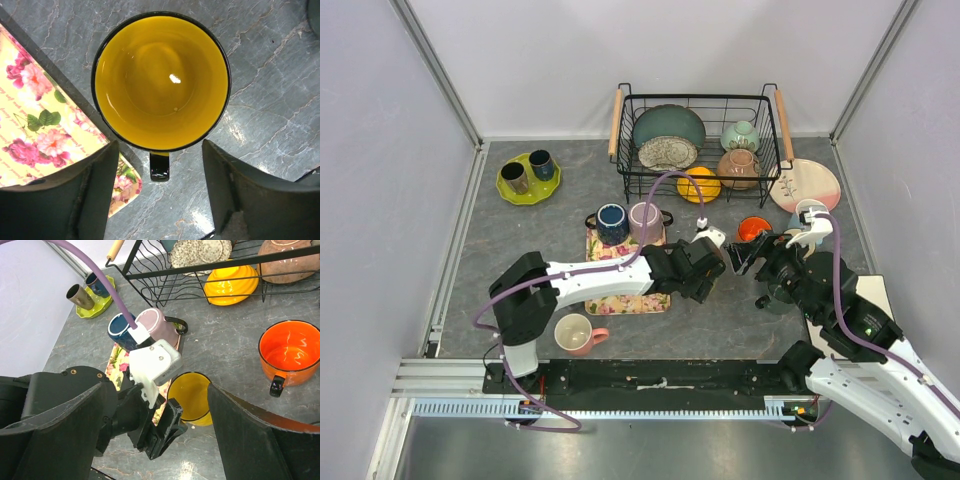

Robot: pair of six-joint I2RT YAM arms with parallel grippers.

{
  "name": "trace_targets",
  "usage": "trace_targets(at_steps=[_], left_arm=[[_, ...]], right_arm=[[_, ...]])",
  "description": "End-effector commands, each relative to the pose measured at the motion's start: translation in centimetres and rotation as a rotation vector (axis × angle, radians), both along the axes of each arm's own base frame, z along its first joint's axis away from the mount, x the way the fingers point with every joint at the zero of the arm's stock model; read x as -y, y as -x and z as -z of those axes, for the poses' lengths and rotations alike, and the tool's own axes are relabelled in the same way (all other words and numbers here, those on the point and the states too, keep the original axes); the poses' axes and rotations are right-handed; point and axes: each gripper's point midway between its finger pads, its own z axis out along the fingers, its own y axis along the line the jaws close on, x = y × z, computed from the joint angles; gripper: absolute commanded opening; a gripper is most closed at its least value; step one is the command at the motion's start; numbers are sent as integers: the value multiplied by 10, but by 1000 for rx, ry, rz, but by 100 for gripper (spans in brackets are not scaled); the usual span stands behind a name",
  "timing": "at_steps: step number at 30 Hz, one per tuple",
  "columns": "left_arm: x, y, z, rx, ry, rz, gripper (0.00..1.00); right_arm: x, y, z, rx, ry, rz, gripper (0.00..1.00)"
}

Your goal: Turn the mug right side up

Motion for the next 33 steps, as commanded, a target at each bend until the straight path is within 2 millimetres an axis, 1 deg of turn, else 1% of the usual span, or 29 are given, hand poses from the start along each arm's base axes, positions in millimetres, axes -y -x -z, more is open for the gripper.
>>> trace_targets(at_steps=[1, 3, 6, 7, 10, 14, 17, 20, 21, 22, 26, 28, 29, 30, 31, 33], left_arm=[[6, -3, 2, 14, -30, 49, 67], [7, -2, 5, 7, -35, 56, 61], [7, -2, 8, 5, -41, 64, 56], [7, -2, 9, 4, -44, 66, 52], [7, -2, 8, 7, -44, 70, 47], [9, -4, 5, 12, -39, 70, 44], [9, -5, 6, 14, -41, 73, 35], [9, -4, 9, 8, -46, 74, 19], [9, -4, 9, 8, -47, 72, 5], [8, -3, 10, 5, -51, 71, 2], [7, -2, 10, -2, -46, 70, 2], [8, -2, 3, 7, -25, 70, 2], [6, 0, 3, 9, -19, 67, 2], [5, -1, 0, 16, -3, 60, 2], [8, -3, -14, 40, 44, 57, 2], [3, -2, -18, 48, 59, 45, 2]], right_arm=[[-2, -4, -7, 22, -15, 2, 88], [-2, -3, -8, 24, -14, 2, 88], [-2, -3, -7, 26, -14, 0, 89], [-1, -3, -8, 28, -17, 4, 89], [-1, -3, -6, 25, -13, 3, 88], [-1, -2, -5, 23, -15, 2, 89], [-1, -3, -4, 20, -14, 6, 89], [-1, -3, -3, 17, -12, 4, 88], [-1, -2, -3, 17, -12, 4, 89], [-1, -2, -3, 19, -13, 4, 89], [-1, -3, -3, 20, -13, 4, 89], [-1, -3, -3, 18, -10, 5, 89], [0, -2, -3, 21, -12, 7, 88], [0, -2, -4, 21, -14, 7, 89], [2, -3, -5, 25, -14, 16, 89], [8, -3, -10, 35, -3, 38, 89]])
